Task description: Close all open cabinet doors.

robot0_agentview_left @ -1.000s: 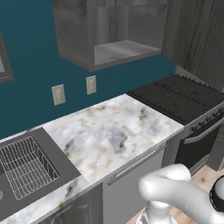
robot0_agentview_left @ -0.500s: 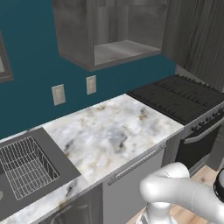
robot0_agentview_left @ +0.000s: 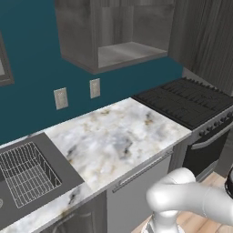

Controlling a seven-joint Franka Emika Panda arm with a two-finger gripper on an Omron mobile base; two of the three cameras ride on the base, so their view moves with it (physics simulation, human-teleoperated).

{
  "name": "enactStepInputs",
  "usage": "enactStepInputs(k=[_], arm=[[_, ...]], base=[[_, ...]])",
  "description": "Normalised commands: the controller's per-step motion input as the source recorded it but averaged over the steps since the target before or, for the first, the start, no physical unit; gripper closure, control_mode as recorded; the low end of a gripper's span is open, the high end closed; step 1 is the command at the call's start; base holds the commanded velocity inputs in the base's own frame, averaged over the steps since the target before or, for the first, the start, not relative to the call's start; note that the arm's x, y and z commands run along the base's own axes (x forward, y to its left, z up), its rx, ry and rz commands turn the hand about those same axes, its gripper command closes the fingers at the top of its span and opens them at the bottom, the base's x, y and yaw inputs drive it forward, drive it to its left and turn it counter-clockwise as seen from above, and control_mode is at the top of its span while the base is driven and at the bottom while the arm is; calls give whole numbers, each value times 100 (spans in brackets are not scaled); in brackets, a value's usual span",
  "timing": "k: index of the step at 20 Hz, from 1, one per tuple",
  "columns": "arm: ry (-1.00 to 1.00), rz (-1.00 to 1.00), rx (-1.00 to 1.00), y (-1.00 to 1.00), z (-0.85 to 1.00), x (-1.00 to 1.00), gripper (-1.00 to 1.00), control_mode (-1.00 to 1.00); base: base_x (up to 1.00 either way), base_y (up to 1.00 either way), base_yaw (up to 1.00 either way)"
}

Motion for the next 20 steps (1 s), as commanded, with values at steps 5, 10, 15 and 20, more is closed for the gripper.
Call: enactStepInputs(k=[5, 10, 15, 20], arm=[[-5, 15, 0, 0, 0, 41, -100, -100], [-3, 13, 0, 0, 0, 67, -100, -100], [-1, 10, 0, 0, 0, 50, -100, -100], [-1, 6, 0, 0, 0, 32, -100, -100]], base=[[0, 0, 0], [0, 0, 0], [0, 0, 0], [0, 0, 0]])
